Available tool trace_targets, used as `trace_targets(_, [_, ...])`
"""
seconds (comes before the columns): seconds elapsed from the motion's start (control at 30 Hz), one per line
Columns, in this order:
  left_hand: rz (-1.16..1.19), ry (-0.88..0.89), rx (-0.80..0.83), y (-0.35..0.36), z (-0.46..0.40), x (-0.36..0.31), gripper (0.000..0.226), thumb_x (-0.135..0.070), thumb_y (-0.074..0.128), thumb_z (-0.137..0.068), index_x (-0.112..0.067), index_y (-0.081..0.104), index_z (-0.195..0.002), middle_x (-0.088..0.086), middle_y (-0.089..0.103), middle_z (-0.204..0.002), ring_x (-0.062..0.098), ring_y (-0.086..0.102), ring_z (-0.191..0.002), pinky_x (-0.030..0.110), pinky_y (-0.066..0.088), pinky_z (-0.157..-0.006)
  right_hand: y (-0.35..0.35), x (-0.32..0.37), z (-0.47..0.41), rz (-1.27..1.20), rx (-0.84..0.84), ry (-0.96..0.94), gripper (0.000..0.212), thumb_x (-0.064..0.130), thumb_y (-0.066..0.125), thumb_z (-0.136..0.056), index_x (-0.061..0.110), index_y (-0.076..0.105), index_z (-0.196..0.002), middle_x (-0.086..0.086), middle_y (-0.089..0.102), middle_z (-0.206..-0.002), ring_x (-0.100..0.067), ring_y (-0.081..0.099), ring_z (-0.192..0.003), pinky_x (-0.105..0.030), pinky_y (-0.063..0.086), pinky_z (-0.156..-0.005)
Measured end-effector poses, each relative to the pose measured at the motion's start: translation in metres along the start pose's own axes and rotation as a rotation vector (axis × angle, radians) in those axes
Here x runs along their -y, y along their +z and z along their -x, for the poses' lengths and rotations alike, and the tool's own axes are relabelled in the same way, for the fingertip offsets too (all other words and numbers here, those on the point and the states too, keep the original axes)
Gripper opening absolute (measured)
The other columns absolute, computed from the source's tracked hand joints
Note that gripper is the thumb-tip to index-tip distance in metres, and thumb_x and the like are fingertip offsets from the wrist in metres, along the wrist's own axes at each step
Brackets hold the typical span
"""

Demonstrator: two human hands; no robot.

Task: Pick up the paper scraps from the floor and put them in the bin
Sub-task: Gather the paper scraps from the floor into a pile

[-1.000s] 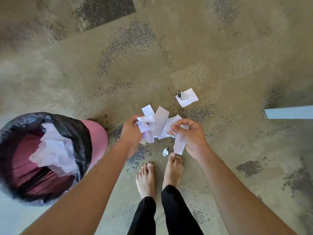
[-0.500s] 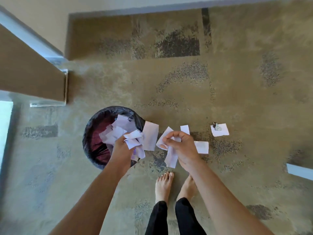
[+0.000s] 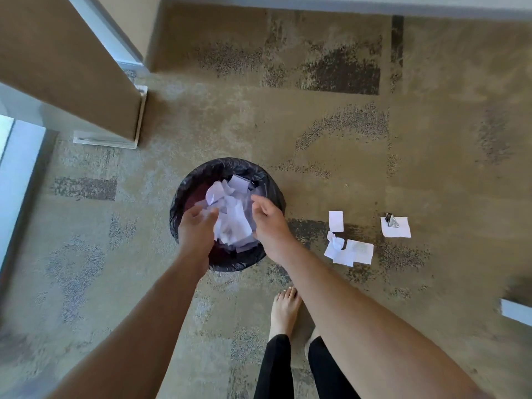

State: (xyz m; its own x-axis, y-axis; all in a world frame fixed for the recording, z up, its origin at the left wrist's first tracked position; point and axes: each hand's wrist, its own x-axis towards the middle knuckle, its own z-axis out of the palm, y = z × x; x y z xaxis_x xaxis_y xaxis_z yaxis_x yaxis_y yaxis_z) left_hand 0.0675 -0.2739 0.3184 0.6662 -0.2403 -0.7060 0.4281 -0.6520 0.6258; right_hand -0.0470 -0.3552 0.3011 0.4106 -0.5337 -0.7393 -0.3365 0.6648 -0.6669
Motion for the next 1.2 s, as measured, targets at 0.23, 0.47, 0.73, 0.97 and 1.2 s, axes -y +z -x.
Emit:
trace_targets(0.23, [-0.342, 0.316, -0.036, 0.019, 0.030, 0.008, 0.027, -0.028, 0.059, -0.092, -0.017, 0.062, -0.117, 0.000, 0.062, -0.115, 0.019, 0.058, -0.103, 0.030, 0.043, -0.080, -0.034, -0.012, 0.018, -0.257, -0.061, -0.077, 0.029, 0.006, 0.042, -0.102, 0.014, 0.055, -0.126, 0.004, 0.055, -0.125, -0.011, 0.054, -0.119, -0.033, 0.049, -0.101])
trace_targets(0.47, [-0.644, 0.745, 0.245, 0.084, 0.068, 0.042, 0.028, -0.022, 0.071, -0.085, -0.015, 0.062, -0.111, -0.001, 0.054, -0.116, 0.008, 0.050, -0.104, 0.027, 0.042, -0.087, -0.113, -0.049, 0.046, -0.303, -0.238, -0.156, 0.023, 0.004, 0.062, -0.091, 0.017, 0.063, -0.110, 0.004, 0.066, -0.108, -0.007, 0.063, -0.106, -0.043, 0.052, -0.098])
trace_targets(0.73, [-1.008, 0.674, 0.632, 0.192, 0.060, 0.114, 0.066, -0.029, 0.075, -0.077, -0.027, 0.046, -0.137, 0.002, 0.031, -0.146, 0.023, 0.037, -0.133, 0.026, 0.031, -0.102, -0.222, -0.141, 0.031, -0.124, -0.508, -0.127, 0.024, 0.010, 0.069, -0.087, 0.023, 0.063, -0.106, 0.005, 0.063, -0.117, -0.001, 0.062, -0.099, -0.043, 0.054, -0.092])
trace_targets(0.97, [-1.252, 0.643, 0.656, 0.280, 0.007, 0.189, 0.087, -0.045, 0.079, -0.072, -0.042, 0.030, -0.144, 0.008, 0.005, -0.159, 0.040, 0.023, -0.141, 0.053, 0.040, -0.105, -0.290, -0.244, -0.025, 0.354, -0.583, -0.094, 0.047, 0.011, 0.072, -0.084, 0.014, 0.056, -0.128, -0.005, 0.055, -0.130, -0.024, 0.052, -0.119, -0.032, 0.041, -0.100])
trace_targets(1.2, [-1.530, 0.701, 0.561, 0.332, -0.031, 0.254, 0.109, -0.074, 0.069, -0.065, -0.044, 0.006, -0.149, 0.019, -0.014, -0.159, 0.045, 0.016, -0.141, 0.061, 0.035, -0.098, -0.318, -0.287, -0.081, 1.090, -0.360, 0.007, 0.096, 0.046, 0.074, -0.079, 0.033, 0.013, -0.152, -0.006, 0.006, -0.163, -0.029, 0.006, -0.149, -0.051, 0.024, -0.117])
